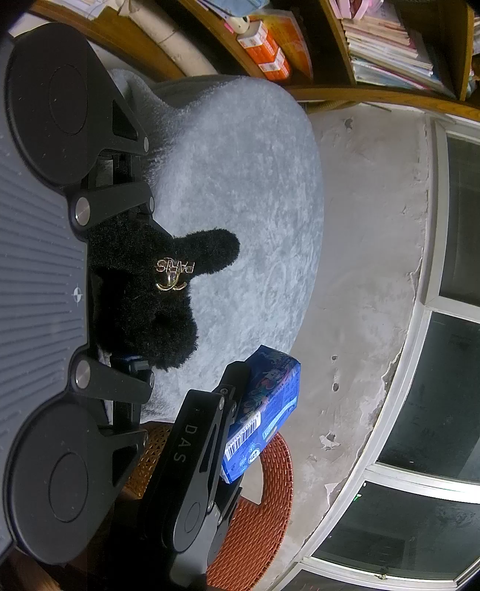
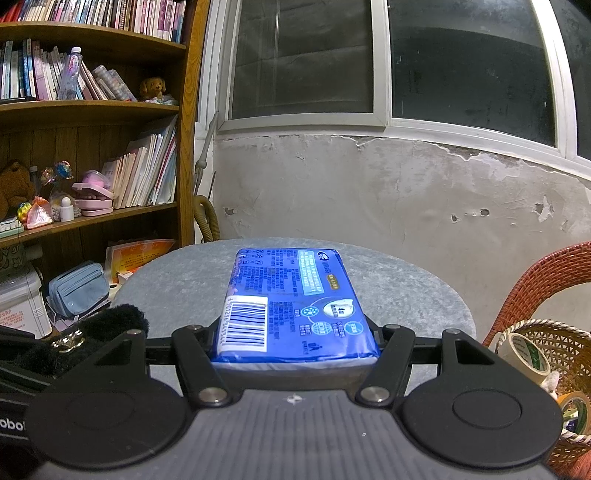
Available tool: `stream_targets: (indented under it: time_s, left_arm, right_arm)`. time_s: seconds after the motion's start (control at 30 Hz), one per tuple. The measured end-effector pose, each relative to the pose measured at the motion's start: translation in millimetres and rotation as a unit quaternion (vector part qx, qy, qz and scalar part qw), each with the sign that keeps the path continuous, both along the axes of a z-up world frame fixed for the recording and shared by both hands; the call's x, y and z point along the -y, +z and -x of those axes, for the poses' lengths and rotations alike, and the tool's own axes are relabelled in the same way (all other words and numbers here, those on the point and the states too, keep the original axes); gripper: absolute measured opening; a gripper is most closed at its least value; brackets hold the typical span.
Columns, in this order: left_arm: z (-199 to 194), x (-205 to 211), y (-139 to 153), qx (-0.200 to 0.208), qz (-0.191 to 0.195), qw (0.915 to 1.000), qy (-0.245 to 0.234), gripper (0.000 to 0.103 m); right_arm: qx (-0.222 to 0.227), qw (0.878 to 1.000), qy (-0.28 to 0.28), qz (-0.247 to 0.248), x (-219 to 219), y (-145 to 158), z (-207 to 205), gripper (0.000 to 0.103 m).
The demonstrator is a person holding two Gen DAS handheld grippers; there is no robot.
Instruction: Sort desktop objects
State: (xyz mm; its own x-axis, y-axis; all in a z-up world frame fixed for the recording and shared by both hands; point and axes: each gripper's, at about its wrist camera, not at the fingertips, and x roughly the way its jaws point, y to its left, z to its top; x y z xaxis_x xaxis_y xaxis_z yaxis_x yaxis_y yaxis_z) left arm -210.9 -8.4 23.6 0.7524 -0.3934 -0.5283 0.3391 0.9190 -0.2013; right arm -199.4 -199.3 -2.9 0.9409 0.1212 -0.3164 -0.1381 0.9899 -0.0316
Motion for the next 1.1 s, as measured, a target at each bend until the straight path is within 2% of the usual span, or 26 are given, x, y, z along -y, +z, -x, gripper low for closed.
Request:
stream_targets:
  time_s: [0.57, 1.1]
  left_arm:
    - [0.1, -0.4, -1.6, -0.002, 0.001, 1.0, 0.0, 0.06]
    - [-5.4, -6.3, -7.2, -0.023, 0.012, 0.9996, 0.01, 0.06]
  right_arm:
    - [0.0, 1.0, 0.001, 0.0, -0.6, -1.0, -0.4, 0.06]
    - [-0.006, 1.0, 0.0, -0.006, -0.4, -8.4, -0.7, 0.06]
